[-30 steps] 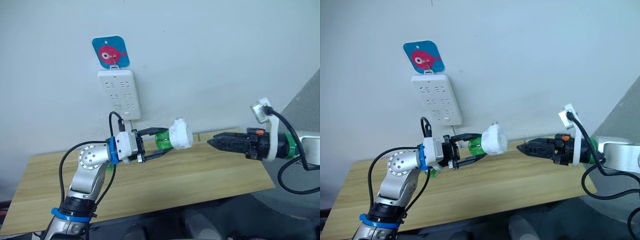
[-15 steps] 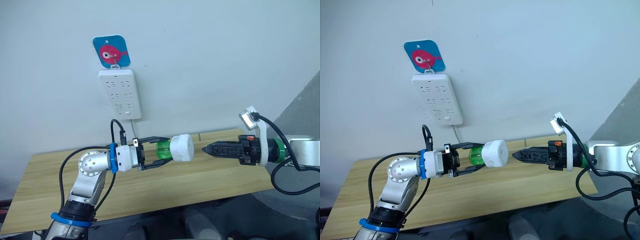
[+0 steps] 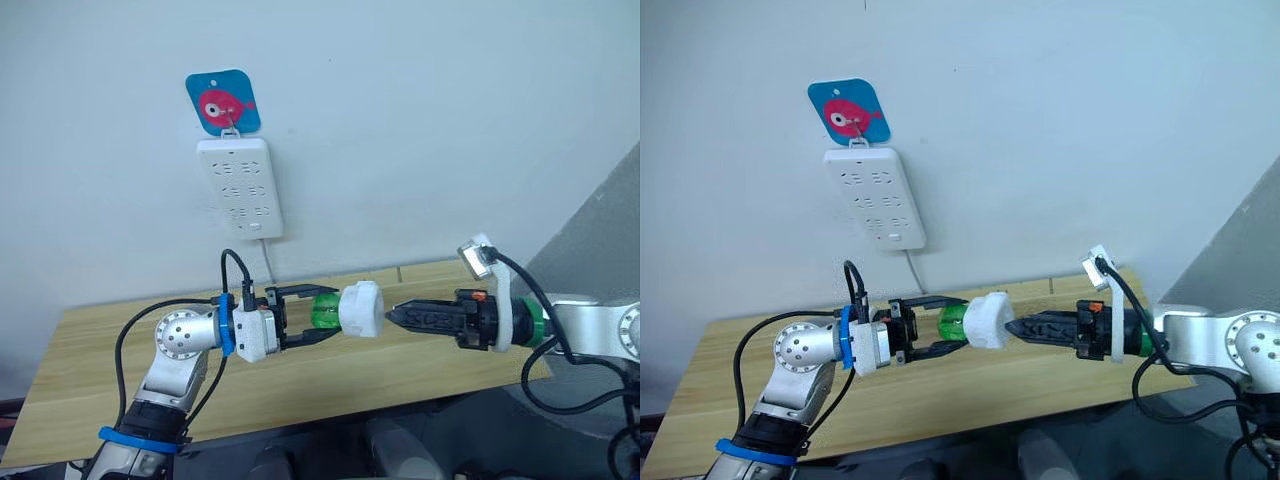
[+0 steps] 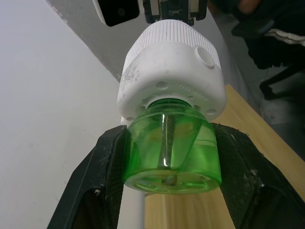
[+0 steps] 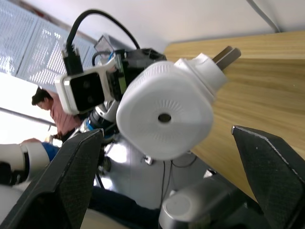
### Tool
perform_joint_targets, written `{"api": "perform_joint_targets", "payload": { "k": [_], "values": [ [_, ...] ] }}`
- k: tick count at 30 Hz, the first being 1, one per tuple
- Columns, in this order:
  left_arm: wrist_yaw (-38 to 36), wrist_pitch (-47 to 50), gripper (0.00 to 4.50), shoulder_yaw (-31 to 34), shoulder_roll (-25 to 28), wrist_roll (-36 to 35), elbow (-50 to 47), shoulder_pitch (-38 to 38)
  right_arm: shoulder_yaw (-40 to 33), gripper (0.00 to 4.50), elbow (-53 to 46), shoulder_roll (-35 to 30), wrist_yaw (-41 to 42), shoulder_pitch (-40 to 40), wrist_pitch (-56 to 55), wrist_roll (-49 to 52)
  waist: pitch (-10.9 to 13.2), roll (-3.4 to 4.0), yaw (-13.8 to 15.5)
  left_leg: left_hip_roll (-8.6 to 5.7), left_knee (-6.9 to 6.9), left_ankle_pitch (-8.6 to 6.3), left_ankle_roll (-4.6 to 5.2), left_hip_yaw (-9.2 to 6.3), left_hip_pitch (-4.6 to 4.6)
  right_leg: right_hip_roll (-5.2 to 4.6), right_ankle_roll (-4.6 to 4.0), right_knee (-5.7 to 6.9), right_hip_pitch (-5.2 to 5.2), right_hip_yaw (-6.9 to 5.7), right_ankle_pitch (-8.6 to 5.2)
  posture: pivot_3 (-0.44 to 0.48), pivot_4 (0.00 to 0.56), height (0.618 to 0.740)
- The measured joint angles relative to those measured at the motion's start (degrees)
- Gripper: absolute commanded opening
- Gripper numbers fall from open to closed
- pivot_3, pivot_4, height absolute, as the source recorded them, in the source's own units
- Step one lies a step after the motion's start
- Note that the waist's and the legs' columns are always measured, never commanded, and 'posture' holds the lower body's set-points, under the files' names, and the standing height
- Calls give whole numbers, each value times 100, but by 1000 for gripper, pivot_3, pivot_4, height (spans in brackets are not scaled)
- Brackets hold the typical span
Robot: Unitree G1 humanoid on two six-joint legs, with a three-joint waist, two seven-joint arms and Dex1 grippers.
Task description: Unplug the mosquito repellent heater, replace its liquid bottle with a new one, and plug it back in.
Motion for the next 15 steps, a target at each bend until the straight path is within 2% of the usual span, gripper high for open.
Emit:
{"api": "perform_joint_targets", "payload": {
  "k": [7,15],
  "values": [
    [193,-548,2320,-87,1,275,209,-215,109,4500,-201,874,-858,193,-369,0,10,0,19,1,-1,0,0,0,0,0,0,1,0,0,0,-191,123,729],
    [494,-673,2320,-145,12,493,289,-398,202,4500,-303,1711,-1567,181,-605,0,24,5,68,1,-4,0,0,-4,0,0,0,1,0,-3,0,-180,127,729]
  ]
}}
